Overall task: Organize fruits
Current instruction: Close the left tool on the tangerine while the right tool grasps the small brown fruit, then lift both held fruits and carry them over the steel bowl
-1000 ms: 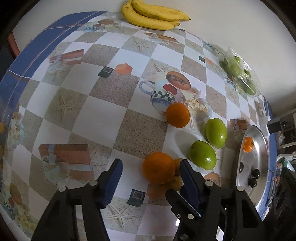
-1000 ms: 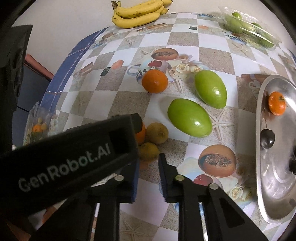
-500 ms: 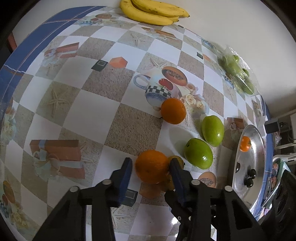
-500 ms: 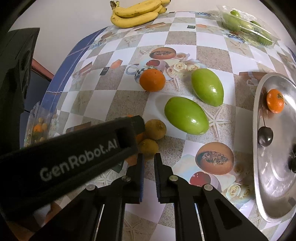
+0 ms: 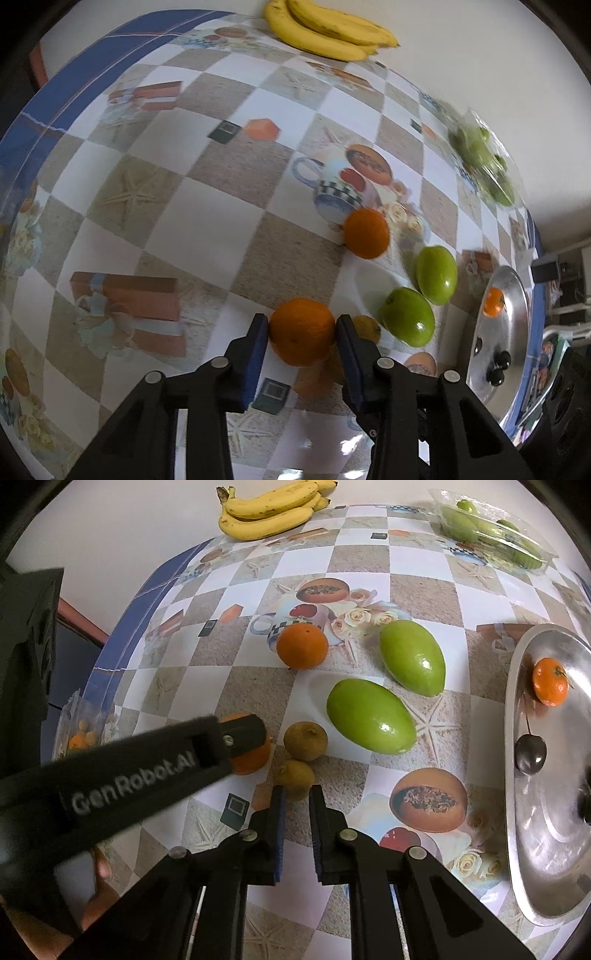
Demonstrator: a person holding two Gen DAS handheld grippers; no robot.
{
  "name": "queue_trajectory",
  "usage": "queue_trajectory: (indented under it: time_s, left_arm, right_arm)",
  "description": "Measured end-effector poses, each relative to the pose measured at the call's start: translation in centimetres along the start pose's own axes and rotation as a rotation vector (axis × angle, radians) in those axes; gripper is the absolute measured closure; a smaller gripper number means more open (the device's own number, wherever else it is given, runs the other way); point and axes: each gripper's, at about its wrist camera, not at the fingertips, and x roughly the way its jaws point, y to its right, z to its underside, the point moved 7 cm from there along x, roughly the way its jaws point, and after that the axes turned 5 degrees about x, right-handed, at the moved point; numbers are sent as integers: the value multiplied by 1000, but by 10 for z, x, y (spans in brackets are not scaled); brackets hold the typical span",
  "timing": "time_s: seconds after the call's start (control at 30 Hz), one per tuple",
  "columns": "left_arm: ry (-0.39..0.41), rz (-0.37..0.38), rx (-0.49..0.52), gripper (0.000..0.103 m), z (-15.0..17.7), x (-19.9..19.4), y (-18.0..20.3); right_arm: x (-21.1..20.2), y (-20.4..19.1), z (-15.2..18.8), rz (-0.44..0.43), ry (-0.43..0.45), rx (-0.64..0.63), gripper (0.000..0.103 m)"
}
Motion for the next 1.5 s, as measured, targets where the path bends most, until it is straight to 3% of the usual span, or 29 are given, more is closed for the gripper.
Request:
queue_trajectory:
  time_s: [0.13, 0.97, 1.5]
  left_arm:
    - [7, -5, -31, 62, -2, -3, -9]
    - [9, -30, -25, 62, -3, -1, -8]
    - [21, -13, -10, 62, -3, -3, -3]
  right_arm:
    - [4, -4, -1, 4, 0, -8, 78]
    - [15, -11, -5, 38, -1, -47, 77]
    - [-2, -9, -1, -4, 16, -6, 77]
